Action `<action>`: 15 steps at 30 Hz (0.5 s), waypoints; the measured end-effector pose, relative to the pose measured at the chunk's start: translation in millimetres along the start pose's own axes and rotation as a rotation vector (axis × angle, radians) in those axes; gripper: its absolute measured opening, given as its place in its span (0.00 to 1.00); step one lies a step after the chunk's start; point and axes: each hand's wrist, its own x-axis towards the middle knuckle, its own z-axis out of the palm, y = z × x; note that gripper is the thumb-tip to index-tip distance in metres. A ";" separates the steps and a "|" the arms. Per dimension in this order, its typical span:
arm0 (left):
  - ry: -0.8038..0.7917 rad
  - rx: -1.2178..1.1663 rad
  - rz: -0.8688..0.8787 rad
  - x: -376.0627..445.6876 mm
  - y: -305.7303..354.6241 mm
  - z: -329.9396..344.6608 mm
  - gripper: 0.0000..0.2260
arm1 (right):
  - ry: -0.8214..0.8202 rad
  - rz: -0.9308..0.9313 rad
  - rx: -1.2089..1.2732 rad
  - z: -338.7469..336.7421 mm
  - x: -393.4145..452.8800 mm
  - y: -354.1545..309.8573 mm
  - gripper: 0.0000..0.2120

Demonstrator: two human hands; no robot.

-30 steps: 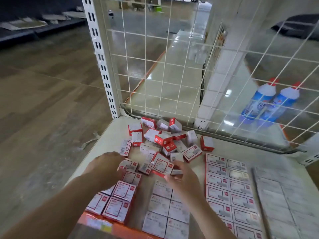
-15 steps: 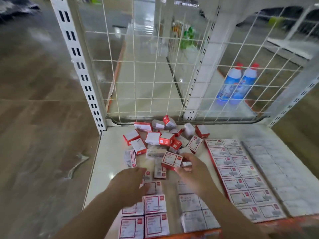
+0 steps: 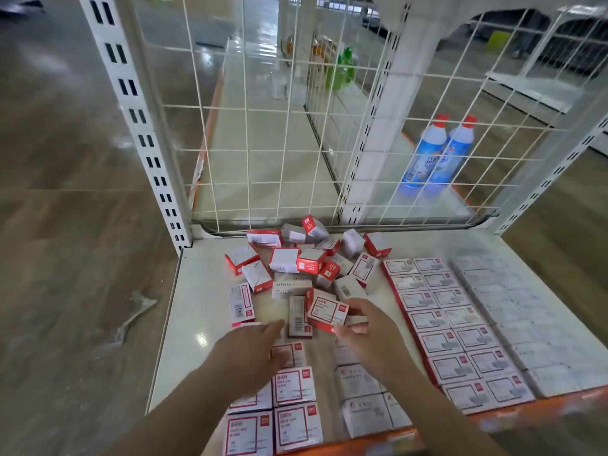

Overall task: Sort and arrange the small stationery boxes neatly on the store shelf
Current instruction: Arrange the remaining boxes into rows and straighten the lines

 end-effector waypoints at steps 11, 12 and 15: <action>0.044 0.057 -0.033 11.4 2.7 -1.8 0.22 | 0.005 -0.001 0.025 -4.0 5.1 18.5 0.13; 0.058 0.044 -0.040 12.4 2.1 -1.7 0.20 | 0.006 0.001 0.029 -4.4 5.3 19.3 0.13; 0.093 -0.008 -0.067 15.5 2.7 -2.2 0.16 | 0.006 -0.004 0.038 -4.1 5.3 20.3 0.13</action>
